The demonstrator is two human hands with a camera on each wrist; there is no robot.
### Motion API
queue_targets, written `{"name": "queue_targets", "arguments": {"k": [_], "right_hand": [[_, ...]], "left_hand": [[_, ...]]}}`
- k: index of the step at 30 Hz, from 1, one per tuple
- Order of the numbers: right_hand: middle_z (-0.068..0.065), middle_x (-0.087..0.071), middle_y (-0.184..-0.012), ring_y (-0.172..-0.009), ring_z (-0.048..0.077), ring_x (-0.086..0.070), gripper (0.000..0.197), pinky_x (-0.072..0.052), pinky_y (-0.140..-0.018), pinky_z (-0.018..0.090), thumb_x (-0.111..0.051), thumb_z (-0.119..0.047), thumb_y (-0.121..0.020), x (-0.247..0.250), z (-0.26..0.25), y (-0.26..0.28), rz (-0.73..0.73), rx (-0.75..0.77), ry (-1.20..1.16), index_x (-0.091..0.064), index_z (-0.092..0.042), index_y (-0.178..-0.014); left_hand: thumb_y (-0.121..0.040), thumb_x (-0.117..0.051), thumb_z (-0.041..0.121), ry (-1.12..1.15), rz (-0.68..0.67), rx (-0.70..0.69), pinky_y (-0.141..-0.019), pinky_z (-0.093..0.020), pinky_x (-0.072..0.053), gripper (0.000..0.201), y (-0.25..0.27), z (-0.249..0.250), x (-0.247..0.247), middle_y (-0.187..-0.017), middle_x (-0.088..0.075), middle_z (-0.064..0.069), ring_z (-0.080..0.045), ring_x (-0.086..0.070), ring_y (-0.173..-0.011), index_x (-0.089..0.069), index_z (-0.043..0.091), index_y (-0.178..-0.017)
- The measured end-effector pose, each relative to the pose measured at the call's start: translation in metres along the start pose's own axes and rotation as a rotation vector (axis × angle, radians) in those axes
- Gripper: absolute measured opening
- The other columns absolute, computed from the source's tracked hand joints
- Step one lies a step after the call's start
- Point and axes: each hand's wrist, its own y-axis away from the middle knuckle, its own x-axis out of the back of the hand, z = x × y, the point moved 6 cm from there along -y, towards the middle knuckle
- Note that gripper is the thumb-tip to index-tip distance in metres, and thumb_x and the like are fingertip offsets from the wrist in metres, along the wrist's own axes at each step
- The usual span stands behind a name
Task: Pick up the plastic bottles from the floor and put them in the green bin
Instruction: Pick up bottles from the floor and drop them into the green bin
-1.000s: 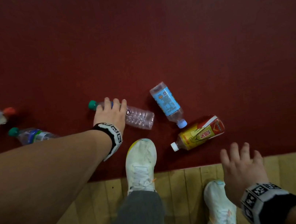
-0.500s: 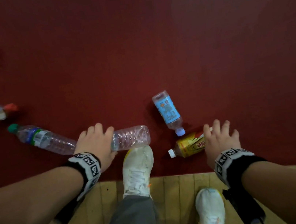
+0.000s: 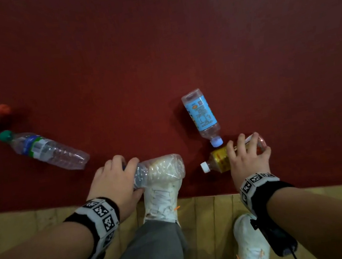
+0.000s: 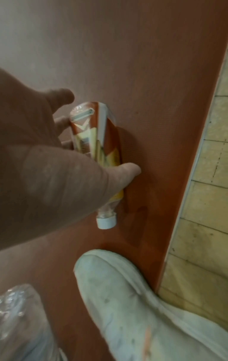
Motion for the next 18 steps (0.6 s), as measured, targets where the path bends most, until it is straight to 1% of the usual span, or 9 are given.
{"name": "queue_targets", "arguments": {"k": [2, 5, 8, 11, 14, 18], "right_hand": [[0.021, -0.007, -0.161, -0.145, 0.054, -0.001, 0.059, -0.026, -0.108, 0.068, -0.028, -0.027, -0.102, 0.001, -0.002, -0.007, 0.031, 0.004, 0.024, -0.004, -0.018, -0.155], [0.022, -0.018, -0.156, -0.144, 0.053, -0.009, 0.054, -0.021, -0.112, 0.065, -0.027, -0.026, -0.101, 0.003, -0.002, -0.015, 0.04, 0.005, 0.05, -0.009, -0.025, -0.153], [0.022, -0.026, -0.15, -0.141, 0.051, -0.019, 0.049, -0.025, -0.11, 0.063, -0.026, -0.02, -0.099, 0.004, 0.003, -0.012, 0.035, -0.035, 0.026, -0.019, -0.028, -0.148], [0.023, -0.027, -0.148, -0.138, 0.05, -0.023, 0.05, -0.028, -0.108, 0.062, -0.026, -0.02, -0.099, 0.01, 0.01, 0.004, 0.034, -0.056, 0.001, -0.019, -0.027, -0.148], [0.023, -0.029, -0.147, -0.137, 0.05, -0.025, 0.05, -0.031, -0.106, 0.061, -0.025, -0.019, -0.098, 0.025, 0.023, 0.027, 0.074, -0.053, -0.011, -0.019, -0.027, -0.147], [0.024, -0.029, -0.146, -0.136, 0.05, -0.026, 0.051, -0.032, -0.104, 0.06, -0.024, -0.018, -0.097, 0.059, 0.057, 0.06, 0.111, -0.076, -0.033, -0.02, -0.027, -0.147]], "left_hand": [[-0.084, -0.056, 0.058, 0.002, 0.001, -0.017, -0.102, -0.037, -0.038, 0.073, -0.001, 0.004, -0.002, -0.129, -0.037, -0.002, -0.021, -0.043, -0.118, -0.027, 0.03, -0.144], [-0.084, -0.056, 0.057, 0.012, 0.021, -0.019, -0.102, -0.037, -0.037, 0.074, -0.001, 0.007, 0.002, -0.129, -0.036, -0.002, -0.022, -0.042, -0.119, -0.026, 0.029, -0.145], [-0.085, -0.056, 0.057, 0.004, 0.046, -0.019, -0.103, -0.036, -0.036, 0.074, 0.001, 0.011, 0.013, -0.13, -0.036, -0.002, -0.021, -0.04, -0.12, -0.025, 0.029, -0.146], [-0.085, -0.057, 0.055, -0.007, 0.066, -0.036, -0.102, -0.037, -0.037, 0.072, 0.01, 0.014, 0.03, -0.131, -0.036, -0.002, -0.022, -0.041, -0.12, -0.026, 0.029, -0.144], [-0.085, -0.058, 0.057, -0.016, 0.097, -0.029, -0.102, -0.037, -0.038, 0.073, 0.024, 0.018, 0.051, -0.129, -0.037, -0.002, -0.021, -0.041, -0.119, -0.026, 0.029, -0.144], [-0.085, -0.057, 0.058, -0.022, 0.155, -0.026, -0.103, -0.037, -0.039, 0.074, 0.053, 0.032, 0.091, -0.128, -0.037, -0.002, -0.021, -0.041, -0.119, -0.025, 0.029, -0.145]]}}
